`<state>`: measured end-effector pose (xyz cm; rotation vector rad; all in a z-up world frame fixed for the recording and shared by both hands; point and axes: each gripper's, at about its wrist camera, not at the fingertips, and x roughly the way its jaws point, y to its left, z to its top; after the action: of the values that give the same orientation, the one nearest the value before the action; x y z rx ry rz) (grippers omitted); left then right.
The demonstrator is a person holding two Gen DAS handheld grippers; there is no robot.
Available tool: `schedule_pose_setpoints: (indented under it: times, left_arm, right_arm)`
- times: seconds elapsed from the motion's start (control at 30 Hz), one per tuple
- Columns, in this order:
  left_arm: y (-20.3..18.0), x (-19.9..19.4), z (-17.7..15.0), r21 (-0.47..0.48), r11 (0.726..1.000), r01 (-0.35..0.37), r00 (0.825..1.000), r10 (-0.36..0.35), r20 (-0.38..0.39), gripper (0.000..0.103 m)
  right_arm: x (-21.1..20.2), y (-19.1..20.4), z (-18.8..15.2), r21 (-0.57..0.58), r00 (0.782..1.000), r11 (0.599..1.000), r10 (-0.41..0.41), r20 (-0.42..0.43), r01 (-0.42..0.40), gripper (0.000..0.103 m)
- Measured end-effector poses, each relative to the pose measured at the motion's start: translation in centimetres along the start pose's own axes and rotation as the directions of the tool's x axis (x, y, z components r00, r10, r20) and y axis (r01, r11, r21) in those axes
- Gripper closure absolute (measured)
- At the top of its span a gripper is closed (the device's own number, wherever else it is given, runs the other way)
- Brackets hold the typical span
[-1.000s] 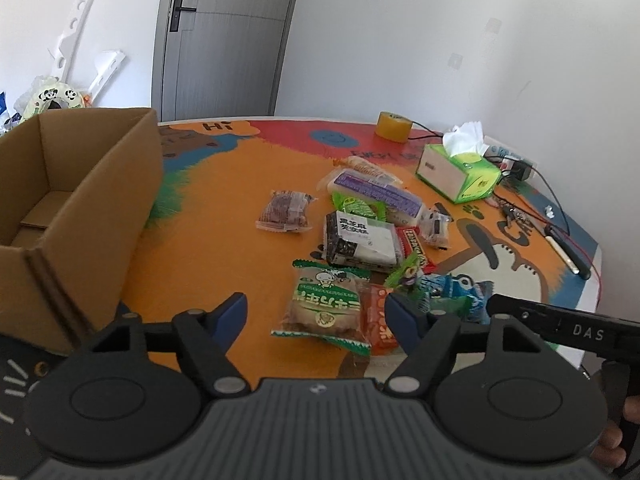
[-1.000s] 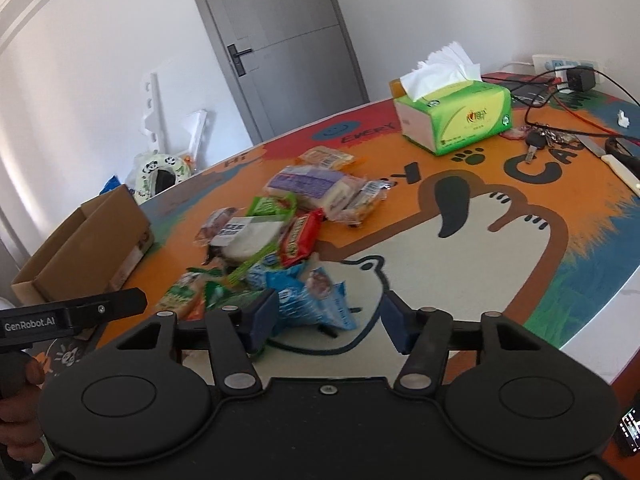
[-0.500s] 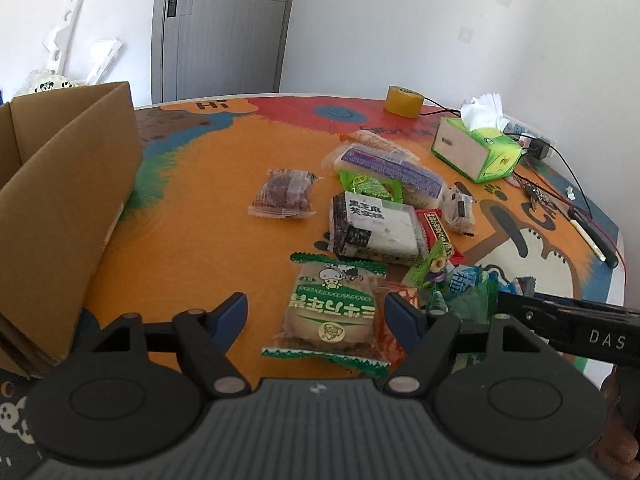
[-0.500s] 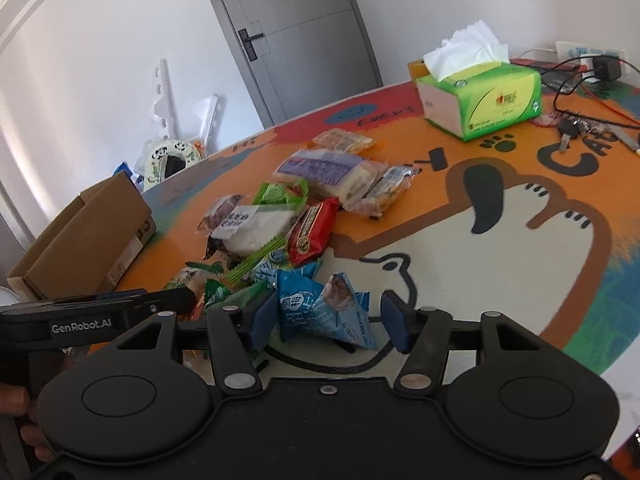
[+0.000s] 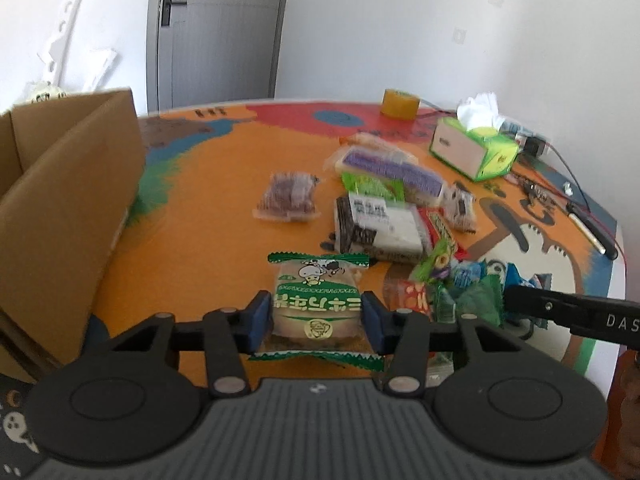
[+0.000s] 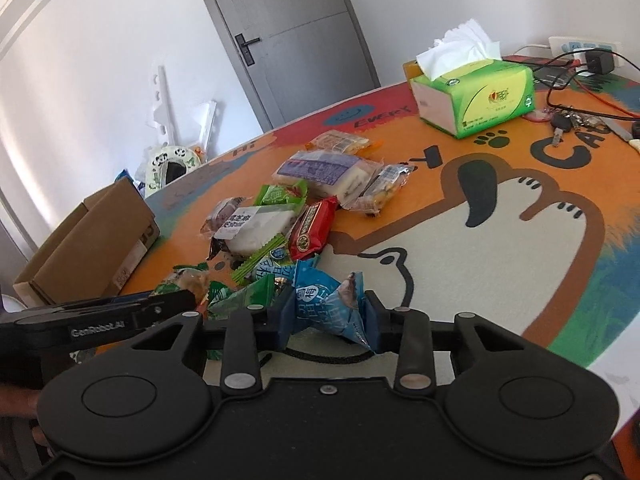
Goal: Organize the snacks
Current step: 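Carry the bun and chip bag over the cardboard box with both tools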
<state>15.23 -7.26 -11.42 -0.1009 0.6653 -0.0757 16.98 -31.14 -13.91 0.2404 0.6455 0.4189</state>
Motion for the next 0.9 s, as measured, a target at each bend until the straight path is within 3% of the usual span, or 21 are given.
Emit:
schedule_pose_setpoints:
  times: [0.43,0.9]
  left_arm:
    - [0.8,-5.1,1.5,-0.032,0.999,-0.007,0.992,0.011,0.125,0.055]
    - [3.2,-9.5,3.5,-0.092,0.994,-0.066,0.970,0.085,0.227,0.055]
  right_arm:
    - [-2.3,2.2,1.5,-0.015,0.997,1.000,0.020,0.078,-0.019,0.067]
    - [-2.3,7.6,3.4,-0.063,0.986,0.994,0.099,0.134,-0.091,0.067]
